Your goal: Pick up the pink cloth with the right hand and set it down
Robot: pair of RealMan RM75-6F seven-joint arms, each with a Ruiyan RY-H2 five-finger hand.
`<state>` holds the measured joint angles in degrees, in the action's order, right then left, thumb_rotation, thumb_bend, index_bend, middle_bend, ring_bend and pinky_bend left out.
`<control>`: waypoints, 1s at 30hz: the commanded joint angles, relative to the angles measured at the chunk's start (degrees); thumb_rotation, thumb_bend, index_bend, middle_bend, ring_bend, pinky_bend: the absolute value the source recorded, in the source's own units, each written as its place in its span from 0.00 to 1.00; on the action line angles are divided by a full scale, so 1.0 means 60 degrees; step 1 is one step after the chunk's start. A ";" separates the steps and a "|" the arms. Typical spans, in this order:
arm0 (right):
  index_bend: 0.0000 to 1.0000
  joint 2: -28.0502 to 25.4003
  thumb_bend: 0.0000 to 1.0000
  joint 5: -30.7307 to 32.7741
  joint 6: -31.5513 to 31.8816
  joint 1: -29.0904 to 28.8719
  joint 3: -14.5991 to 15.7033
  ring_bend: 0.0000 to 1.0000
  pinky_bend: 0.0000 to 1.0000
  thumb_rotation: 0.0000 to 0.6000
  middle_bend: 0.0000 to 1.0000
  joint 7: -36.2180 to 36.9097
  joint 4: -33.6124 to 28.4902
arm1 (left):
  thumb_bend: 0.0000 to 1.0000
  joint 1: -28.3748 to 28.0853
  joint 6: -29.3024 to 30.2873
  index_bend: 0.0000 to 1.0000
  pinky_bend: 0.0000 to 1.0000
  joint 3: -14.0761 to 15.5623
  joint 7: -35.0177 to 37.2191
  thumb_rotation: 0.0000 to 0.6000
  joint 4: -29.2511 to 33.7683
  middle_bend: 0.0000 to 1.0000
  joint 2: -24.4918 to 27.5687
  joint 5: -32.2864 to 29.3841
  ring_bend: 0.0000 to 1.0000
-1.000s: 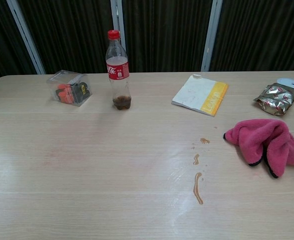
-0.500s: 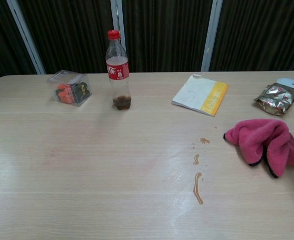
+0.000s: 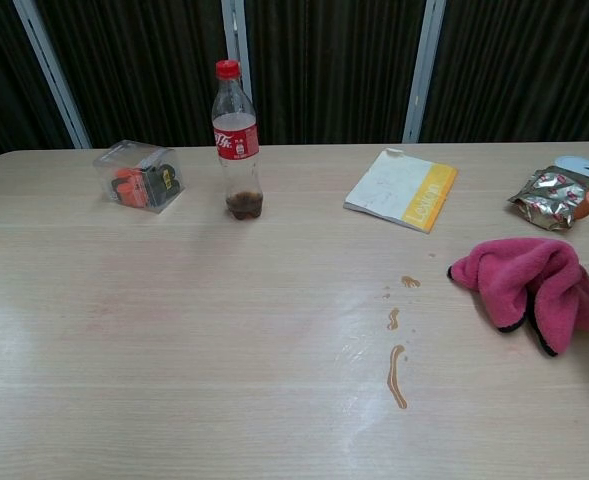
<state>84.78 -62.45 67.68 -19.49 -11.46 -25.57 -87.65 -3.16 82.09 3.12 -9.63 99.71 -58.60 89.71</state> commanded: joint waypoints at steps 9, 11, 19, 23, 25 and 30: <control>0.21 0.0711 0.08 0.0269 -0.0303 -0.0344 0.0074 0.00 0.14 1.00 0.09 0.0066 0.0970 | 0.00 -0.0062 -0.0194 0.00 0.00 0.0013 0.0060 1.00 0.0089 0.00 0.0059 -0.0144 0.00; 0.20 0.0987 0.08 0.0384 -0.0442 -0.0506 0.0024 0.00 0.15 1.00 0.10 0.0013 0.1228 | 0.00 -0.0058 -0.0191 0.00 0.00 0.0016 0.0054 1.00 0.0106 0.00 0.0064 -0.0152 0.00; 0.20 0.1442 0.08 0.0603 -0.0547 -0.0766 -0.0096 0.00 0.16 1.00 0.11 -0.0007 0.1644 | 0.00 -0.0060 -0.0218 0.00 0.00 0.0025 0.0080 1.00 0.0125 0.00 0.0080 -0.0194 0.00; 0.21 0.1619 0.08 0.0733 -0.0618 -0.0867 -0.0158 0.00 0.21 1.00 0.12 -0.0002 0.1840 | 0.00 -0.0065 -0.0236 0.00 0.00 0.0024 0.0077 1.00 0.0132 0.00 0.0083 -0.0221 0.00; 0.24 0.1797 0.09 0.0801 -0.0676 -0.0969 -0.0193 0.01 0.26 1.00 0.15 -0.0030 0.2114 | 0.00 -0.0069 -0.0252 0.00 0.00 0.0017 0.0105 1.00 0.0144 0.00 0.0090 -0.0257 0.00; 0.37 0.2026 0.16 0.0701 -0.0638 -0.1024 -0.0147 0.11 0.42 1.00 0.23 0.0125 0.2488 | 0.00 -0.0075 -0.0285 0.01 0.00 0.0018 0.0136 1.00 0.0153 0.00 0.0104 -0.0302 0.00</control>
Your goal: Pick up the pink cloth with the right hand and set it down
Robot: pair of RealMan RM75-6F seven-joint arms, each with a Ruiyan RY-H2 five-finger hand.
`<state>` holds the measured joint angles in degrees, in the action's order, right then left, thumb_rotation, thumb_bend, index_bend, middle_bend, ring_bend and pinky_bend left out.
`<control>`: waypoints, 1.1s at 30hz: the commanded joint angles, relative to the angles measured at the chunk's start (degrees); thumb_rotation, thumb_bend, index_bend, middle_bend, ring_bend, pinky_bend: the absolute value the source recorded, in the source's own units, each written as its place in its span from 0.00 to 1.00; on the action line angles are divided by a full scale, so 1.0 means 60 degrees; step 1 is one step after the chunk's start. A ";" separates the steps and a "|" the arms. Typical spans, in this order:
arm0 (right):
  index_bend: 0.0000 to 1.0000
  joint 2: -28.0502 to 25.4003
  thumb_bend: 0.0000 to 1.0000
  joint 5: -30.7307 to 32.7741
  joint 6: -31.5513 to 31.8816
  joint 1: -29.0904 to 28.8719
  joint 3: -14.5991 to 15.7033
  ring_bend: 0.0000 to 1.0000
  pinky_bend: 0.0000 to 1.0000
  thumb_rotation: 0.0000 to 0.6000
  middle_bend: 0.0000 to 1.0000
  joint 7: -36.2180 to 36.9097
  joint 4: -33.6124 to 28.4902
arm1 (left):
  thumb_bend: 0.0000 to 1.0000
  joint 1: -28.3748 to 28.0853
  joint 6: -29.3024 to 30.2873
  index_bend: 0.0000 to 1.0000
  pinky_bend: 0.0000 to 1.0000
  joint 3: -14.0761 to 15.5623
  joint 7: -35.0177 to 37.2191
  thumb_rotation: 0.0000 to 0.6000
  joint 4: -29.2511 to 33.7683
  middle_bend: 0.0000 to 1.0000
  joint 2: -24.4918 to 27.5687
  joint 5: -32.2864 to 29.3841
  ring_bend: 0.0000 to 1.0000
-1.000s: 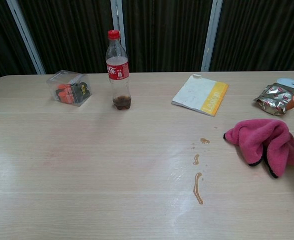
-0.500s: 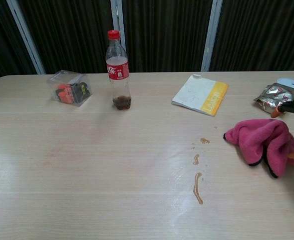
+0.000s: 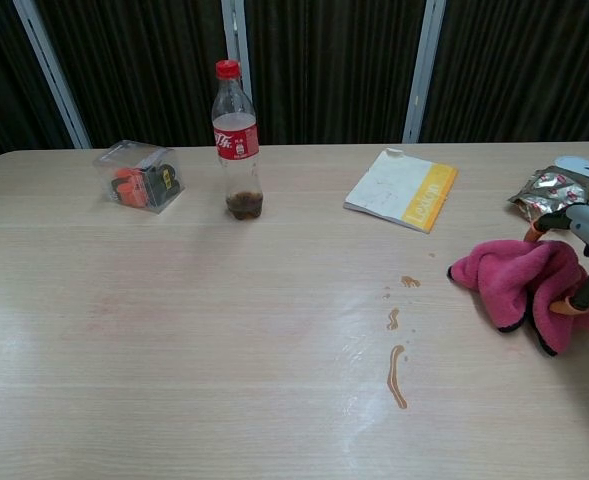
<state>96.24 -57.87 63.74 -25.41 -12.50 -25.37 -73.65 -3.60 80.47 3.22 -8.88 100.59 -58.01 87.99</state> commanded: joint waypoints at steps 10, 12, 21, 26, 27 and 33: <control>0.74 0.0334 0.28 -0.1007 0.0582 -0.0043 0.0155 0.50 0.69 1.00 0.62 0.0759 0.0358 | 0.00 -0.0001 0.0008 0.02 0.00 -0.0007 0.0020 1.00 0.0007 0.00 -0.0013 -0.0024 0.00; 0.76 0.0297 0.29 -0.1112 0.0634 -0.0050 0.0181 0.51 0.71 1.00 0.64 0.0745 0.0254 | 0.00 -0.0001 0.0003 0.02 0.00 -0.0008 0.0019 1.00 0.0011 0.00 -0.0014 -0.0035 0.00; 0.76 0.0158 0.29 -0.1401 0.0795 -0.0142 0.0368 0.52 0.71 1.00 0.64 0.0037 -0.1003 | 0.00 0.0013 0.0030 0.02 0.00 -0.0009 -0.0041 1.00 0.0034 0.00 -0.0034 -0.0053 0.00; 0.76 0.0394 0.29 -0.1300 0.0724 -0.0225 0.0473 0.52 0.71 1.00 0.64 -0.0359 -0.1609 | 0.00 0.0013 0.0031 0.02 0.00 -0.0014 -0.0031 1.00 0.0044 0.00 -0.0030 -0.0064 0.00; 0.76 0.0466 0.29 -0.1337 0.0694 -0.0247 0.0563 0.52 0.72 1.00 0.64 -0.0457 -0.1765 | 0.00 0.0013 0.0025 0.02 0.00 -0.0009 -0.0021 1.00 0.0042 0.00 -0.0026 -0.0066 0.00; 0.76 0.0650 0.29 -0.1687 0.0394 -0.0251 0.1386 0.52 0.71 1.00 0.64 -0.0907 -0.2497 | 0.00 0.0010 0.0003 0.03 0.00 -0.0007 0.0075 1.00 0.0059 0.00 0.0013 -0.0093 0.00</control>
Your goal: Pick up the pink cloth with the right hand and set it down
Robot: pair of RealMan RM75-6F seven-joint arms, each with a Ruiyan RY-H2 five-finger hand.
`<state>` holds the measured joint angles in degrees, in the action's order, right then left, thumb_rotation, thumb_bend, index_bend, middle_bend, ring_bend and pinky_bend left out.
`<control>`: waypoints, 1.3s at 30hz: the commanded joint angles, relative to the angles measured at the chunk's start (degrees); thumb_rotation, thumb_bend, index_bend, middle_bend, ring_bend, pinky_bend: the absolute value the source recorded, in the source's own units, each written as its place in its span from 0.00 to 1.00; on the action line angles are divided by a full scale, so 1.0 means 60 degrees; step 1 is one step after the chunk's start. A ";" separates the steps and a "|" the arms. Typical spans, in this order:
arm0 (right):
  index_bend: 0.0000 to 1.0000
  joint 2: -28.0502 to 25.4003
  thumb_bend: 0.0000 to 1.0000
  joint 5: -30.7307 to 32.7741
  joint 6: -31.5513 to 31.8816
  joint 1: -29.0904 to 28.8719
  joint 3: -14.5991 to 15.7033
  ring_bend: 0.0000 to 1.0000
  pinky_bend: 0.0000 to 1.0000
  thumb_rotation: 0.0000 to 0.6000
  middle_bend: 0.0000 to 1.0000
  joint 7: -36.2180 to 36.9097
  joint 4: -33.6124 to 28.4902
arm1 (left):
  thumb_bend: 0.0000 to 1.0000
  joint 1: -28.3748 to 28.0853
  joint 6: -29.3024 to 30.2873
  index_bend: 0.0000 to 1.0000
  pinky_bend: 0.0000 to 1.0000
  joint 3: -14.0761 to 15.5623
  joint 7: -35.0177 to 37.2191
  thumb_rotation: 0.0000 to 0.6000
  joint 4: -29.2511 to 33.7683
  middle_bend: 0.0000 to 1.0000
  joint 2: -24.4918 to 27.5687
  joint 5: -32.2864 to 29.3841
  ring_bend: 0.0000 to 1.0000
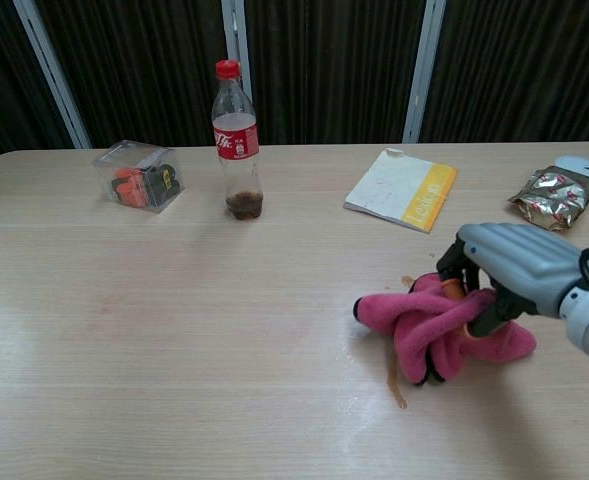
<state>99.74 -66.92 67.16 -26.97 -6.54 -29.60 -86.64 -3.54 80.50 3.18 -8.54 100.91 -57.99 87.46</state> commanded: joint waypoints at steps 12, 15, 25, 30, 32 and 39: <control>0.76 0.0172 0.29 -0.0561 -0.0277 0.0153 0.1064 0.52 0.71 1.00 0.64 -0.0647 -0.0695 | 0.00 0.0013 0.0036 0.03 0.00 0.0007 0.0032 1.00 0.0011 0.00 0.0011 0.0029 0.00; 0.76 0.0408 0.29 -0.0404 -0.0303 0.0128 0.0873 0.52 0.72 1.00 0.64 -0.0635 -0.0309 | 0.00 0.0020 0.0040 0.03 0.00 0.0005 0.0014 1.00 0.0019 0.00 0.0009 0.0013 0.00; 0.76 0.1245 0.30 0.0233 -0.0382 -0.0094 -0.0057 0.52 0.72 1.00 0.64 -0.0459 0.1194 | 0.00 0.0021 0.0019 0.03 0.00 -0.0018 0.0035 1.00 0.0064 0.00 0.0021 -0.0076 0.00; 0.76 0.1555 0.30 0.0547 -0.0494 -0.0298 -0.0484 0.52 0.71 1.00 0.64 -0.0456 0.1910 | 0.00 0.0011 -0.0021 0.03 0.00 -0.0021 0.0083 1.00 0.0079 0.00 0.0035 -0.0114 0.00; 0.76 0.1758 0.30 0.0882 -0.0573 -0.0407 -0.0869 0.52 0.71 1.00 0.64 -0.0338 0.2304 | 0.00 0.0007 -0.0060 0.03 0.00 -0.0032 0.0105 1.00 0.0106 0.00 0.0046 -0.0189 0.00; 0.76 0.2189 0.30 0.1239 -0.0690 -0.0809 -0.1497 0.52 0.71 1.00 0.64 -0.0175 0.3411 | 0.00 -0.0004 -0.0102 0.03 0.00 -0.0054 0.0089 1.00 0.0157 0.00 0.0043 -0.0280 0.00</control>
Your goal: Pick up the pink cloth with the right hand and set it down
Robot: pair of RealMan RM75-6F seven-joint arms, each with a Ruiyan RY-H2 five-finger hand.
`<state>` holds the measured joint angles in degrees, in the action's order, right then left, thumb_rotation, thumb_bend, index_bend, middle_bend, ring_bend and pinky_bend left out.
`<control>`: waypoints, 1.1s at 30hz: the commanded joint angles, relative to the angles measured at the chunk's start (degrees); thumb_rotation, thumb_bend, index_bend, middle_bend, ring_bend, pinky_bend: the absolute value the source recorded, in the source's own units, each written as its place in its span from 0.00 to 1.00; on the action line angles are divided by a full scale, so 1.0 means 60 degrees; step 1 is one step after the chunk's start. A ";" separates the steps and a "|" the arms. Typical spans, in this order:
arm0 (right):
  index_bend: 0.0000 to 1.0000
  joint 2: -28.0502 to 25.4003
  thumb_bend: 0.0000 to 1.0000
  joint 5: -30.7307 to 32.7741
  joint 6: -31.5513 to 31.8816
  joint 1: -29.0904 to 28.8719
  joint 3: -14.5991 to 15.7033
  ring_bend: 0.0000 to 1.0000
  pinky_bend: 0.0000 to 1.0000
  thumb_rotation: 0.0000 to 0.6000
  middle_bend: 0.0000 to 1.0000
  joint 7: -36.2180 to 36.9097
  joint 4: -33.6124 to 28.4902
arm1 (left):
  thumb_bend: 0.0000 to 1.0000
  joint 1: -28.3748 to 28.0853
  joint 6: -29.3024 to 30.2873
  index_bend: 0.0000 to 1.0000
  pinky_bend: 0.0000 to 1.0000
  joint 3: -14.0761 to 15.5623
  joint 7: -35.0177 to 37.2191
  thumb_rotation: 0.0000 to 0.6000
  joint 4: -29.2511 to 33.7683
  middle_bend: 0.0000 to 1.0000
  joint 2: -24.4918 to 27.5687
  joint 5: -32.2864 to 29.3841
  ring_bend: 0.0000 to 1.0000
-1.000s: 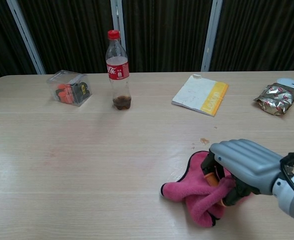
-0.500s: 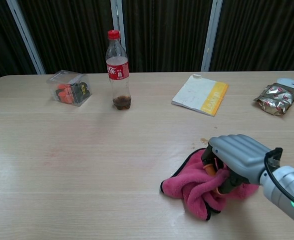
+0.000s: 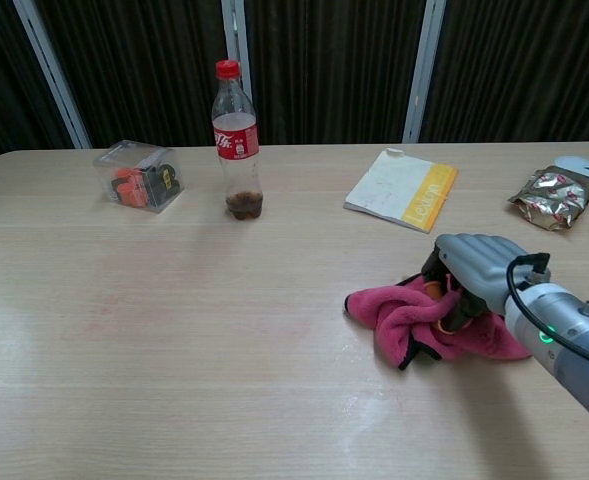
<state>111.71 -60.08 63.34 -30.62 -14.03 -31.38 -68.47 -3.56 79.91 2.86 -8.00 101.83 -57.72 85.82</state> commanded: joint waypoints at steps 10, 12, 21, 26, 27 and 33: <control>0.76 0.0388 0.30 0.0599 0.0019 -0.0592 -0.1156 0.52 0.71 1.00 0.64 0.0510 0.1451 | 0.00 0.0023 0.0072 0.03 0.00 -0.0019 0.0027 1.00 -0.0011 0.00 -0.0065 0.0016 0.00; 0.76 0.0366 0.30 0.0741 0.0060 -0.0637 -0.1338 0.52 0.71 1.00 0.64 0.0530 0.1559 | 0.00 0.0024 0.0071 0.03 0.00 -0.0023 0.0045 1.00 -0.0012 0.00 -0.0064 0.0006 0.00; 0.76 -0.0115 0.30 0.0917 0.0209 -0.0556 -0.1582 0.52 0.71 1.00 0.64 0.0782 0.1753 | 0.00 0.0021 0.0087 0.03 0.00 0.0004 0.0103 1.00 -0.0043 0.00 -0.0060 0.0107 0.00; 0.76 -0.0465 0.30 0.0763 0.0608 -0.0396 -0.1604 0.52 0.71 1.00 0.64 0.0972 0.1499 | 0.00 0.0022 0.0086 0.03 0.00 0.0021 0.0070 1.00 -0.0022 0.00 -0.0059 0.0135 0.00; 0.76 -0.0591 0.30 0.0681 0.0707 -0.0342 -0.1591 0.52 0.71 1.00 0.64 0.1040 0.1318 | 0.00 0.0023 0.0100 0.03 0.00 0.0017 0.0053 1.00 -0.0034 0.00 -0.0065 0.0145 0.00; 0.76 -0.1580 0.30 0.0338 0.1299 0.0078 -0.1567 0.52 0.71 1.00 0.64 0.1246 -0.0287 | 0.00 0.0044 0.0231 0.03 0.00 0.0010 0.0022 1.00 -0.0130 0.00 -0.0134 0.0286 0.00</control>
<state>105.09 -56.92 69.28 -31.53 -23.47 -24.62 -66.20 -3.33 81.18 2.92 -7.90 101.14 -58.46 87.42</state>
